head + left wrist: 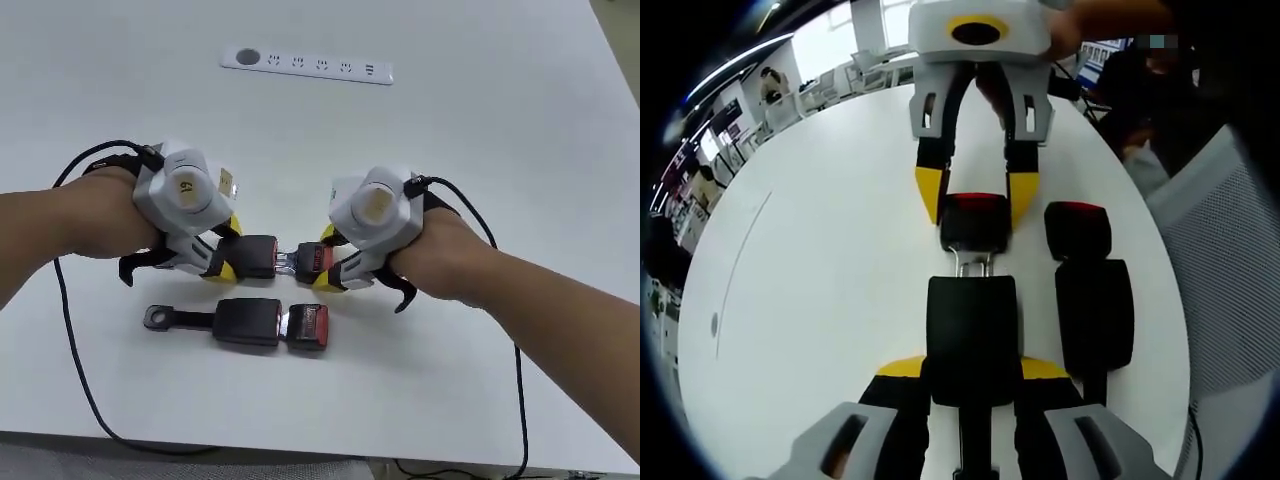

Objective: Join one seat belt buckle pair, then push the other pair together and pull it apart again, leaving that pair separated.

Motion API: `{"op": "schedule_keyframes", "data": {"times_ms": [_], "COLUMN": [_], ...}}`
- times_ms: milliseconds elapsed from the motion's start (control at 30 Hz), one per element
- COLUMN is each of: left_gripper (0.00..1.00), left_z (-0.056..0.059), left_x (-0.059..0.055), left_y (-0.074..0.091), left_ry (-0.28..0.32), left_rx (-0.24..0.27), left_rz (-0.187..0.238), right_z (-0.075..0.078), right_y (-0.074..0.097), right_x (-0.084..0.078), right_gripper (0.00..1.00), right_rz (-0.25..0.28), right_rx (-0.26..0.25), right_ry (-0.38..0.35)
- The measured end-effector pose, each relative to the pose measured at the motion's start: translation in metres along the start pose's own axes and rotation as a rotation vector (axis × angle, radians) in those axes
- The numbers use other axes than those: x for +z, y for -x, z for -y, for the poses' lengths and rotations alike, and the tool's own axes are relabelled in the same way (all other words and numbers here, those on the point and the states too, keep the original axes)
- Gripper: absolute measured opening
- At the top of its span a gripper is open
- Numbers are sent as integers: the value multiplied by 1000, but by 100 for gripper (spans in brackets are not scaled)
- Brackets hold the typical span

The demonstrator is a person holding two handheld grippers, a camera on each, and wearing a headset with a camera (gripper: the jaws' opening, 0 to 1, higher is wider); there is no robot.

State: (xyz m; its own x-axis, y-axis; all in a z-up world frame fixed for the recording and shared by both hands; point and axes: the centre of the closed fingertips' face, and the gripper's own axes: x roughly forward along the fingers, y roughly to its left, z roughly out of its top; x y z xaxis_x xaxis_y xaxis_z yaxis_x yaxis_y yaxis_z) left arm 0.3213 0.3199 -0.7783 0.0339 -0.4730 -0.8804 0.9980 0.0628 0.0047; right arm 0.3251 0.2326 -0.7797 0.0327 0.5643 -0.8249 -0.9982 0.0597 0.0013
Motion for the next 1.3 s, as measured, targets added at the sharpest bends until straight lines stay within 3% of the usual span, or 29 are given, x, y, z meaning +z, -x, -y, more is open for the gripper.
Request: {"op": "schedule_keyframes", "data": {"times_ms": [600,733,1100,1300], "left_gripper": [33,33,33,33], "left_z": [0,0,4,5], "left_x": [0,0,3,5], "left_y": [1,1,3,4], "left_ry": [11,14,19,11], "left_rx": [8,11,25,32], "left_rz": [-5,-5,-13,-19], "right_z": [7,0,1,6], "right_y": [31,39,49,50], "right_x": [-58,-61,-78,-77], "right_gripper": [32,32,33,39], "right_rz": [-45,-50,-67,-74], "right_rx": [-30,-29,-39,-78], "right_ry": [-20,-24,-35,-24]}}
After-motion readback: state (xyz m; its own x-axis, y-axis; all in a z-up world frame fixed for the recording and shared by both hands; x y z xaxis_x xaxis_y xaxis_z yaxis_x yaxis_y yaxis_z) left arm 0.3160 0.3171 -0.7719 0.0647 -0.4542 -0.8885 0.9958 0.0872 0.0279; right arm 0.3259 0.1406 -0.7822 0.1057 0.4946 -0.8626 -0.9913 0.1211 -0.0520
